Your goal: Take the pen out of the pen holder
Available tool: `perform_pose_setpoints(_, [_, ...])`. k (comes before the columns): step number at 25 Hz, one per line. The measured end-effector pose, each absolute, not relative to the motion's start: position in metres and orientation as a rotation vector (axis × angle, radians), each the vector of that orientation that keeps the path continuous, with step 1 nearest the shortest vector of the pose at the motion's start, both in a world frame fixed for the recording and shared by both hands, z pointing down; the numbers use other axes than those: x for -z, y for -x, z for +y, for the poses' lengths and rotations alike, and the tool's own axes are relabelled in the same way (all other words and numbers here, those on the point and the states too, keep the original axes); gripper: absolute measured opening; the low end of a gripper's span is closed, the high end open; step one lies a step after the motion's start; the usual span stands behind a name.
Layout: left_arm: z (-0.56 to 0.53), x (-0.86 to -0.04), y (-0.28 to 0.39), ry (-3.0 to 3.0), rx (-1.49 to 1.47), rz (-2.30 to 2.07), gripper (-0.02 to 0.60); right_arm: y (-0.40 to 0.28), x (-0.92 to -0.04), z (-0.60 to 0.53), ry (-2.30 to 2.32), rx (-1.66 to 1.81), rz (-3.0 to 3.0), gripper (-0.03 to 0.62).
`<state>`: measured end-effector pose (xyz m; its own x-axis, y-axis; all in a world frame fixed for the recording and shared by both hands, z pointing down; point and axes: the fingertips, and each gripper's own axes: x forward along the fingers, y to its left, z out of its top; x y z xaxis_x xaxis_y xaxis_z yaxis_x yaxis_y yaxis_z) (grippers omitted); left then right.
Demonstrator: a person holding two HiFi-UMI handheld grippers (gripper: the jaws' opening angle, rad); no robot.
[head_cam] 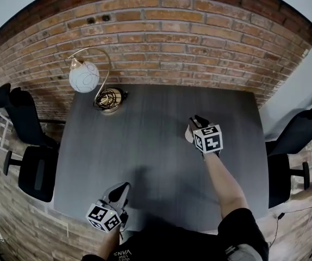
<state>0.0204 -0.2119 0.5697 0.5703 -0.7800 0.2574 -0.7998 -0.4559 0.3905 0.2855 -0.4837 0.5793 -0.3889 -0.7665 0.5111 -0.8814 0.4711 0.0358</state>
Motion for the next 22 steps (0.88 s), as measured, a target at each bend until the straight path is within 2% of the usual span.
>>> perform_pose_setpoints(16, [-0.213, -0.573, -0.024, -2.312, -0.063, -1.274, 0.052, -0.281, -0.605, -0.494, -1.251, -0.296, -2.102, 0.081])
perform_pose_setpoints(18, [-0.212, -0.572, -0.025, -2.312, -0.059, -1.273, 0.052, -0.281, -0.606, -0.494, -1.245, -0.285, -2.087, 0.040])
perform_pose_setpoints(22, [-0.209, -0.575, -0.022, -2.318, -0.054, -1.272, 0.052, -0.283, -0.606, -0.494, -1.255, -0.280, -2.081, 0.040])
